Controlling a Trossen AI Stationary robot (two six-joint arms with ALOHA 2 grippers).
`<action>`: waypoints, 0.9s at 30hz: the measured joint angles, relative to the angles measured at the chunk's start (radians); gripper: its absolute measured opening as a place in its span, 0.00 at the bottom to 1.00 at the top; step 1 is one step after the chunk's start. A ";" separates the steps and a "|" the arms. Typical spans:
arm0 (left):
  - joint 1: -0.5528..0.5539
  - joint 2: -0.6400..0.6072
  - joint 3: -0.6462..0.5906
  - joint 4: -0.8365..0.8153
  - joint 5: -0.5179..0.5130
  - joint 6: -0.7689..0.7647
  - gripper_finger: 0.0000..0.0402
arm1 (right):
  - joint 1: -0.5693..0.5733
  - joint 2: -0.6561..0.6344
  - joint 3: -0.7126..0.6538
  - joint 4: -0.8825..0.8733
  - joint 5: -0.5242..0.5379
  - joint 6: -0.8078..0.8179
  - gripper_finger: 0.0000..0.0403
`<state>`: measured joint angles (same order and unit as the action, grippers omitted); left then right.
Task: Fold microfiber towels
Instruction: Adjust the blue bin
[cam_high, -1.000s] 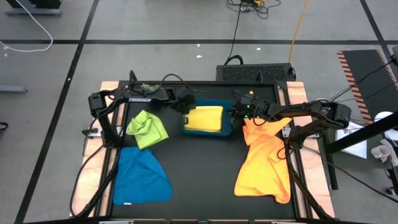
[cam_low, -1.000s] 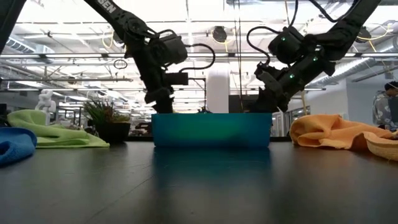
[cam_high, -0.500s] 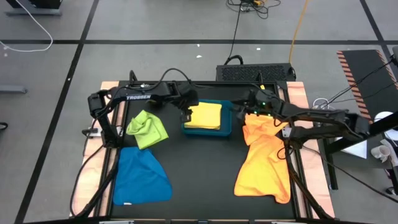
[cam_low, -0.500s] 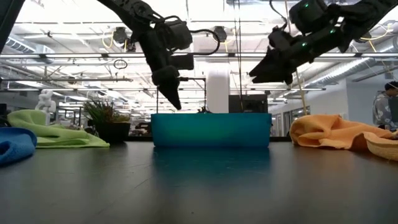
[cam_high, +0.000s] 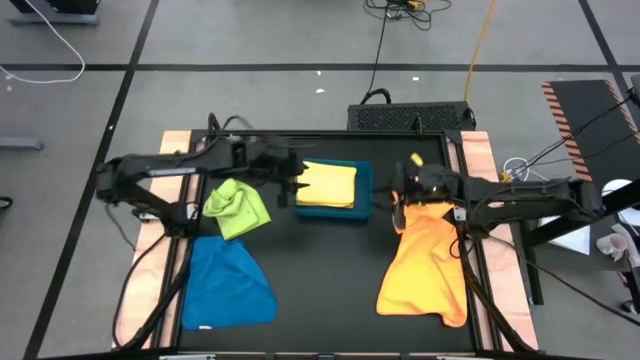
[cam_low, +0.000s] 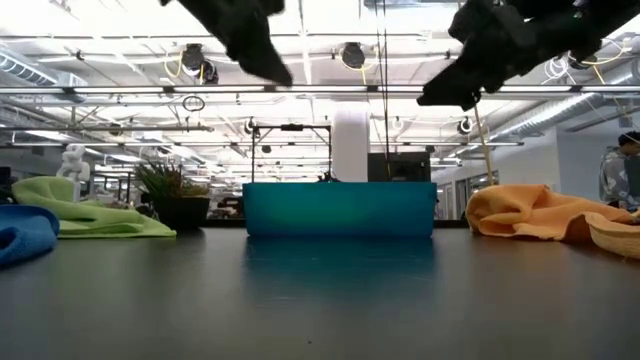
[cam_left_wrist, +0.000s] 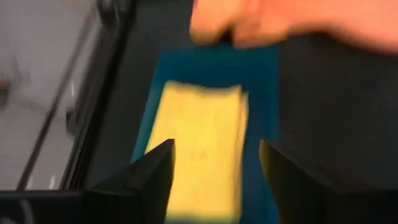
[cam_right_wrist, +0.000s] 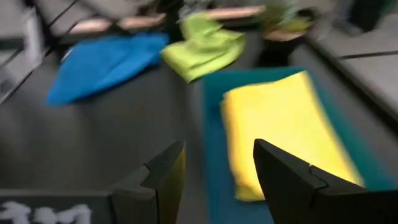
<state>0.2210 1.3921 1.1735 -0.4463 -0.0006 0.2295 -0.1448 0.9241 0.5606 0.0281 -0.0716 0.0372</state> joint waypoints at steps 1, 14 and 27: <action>-0.018 -0.035 -0.048 0.076 0.000 -0.016 0.53 | 0.036 0.020 0.000 0.002 0.016 -0.001 0.45; -0.205 -0.215 -0.548 0.912 0.000 -0.189 0.32 | 0.219 0.376 0.000 0.128 0.153 -0.057 0.45; -0.275 -0.214 -0.603 0.967 -0.004 -0.207 0.32 | 0.092 0.574 0.000 0.335 0.154 -0.102 0.45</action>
<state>-0.0540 1.1778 0.5709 0.5210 -0.0044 0.0220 -0.0523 1.4979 0.5610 0.3630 0.0820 -0.0647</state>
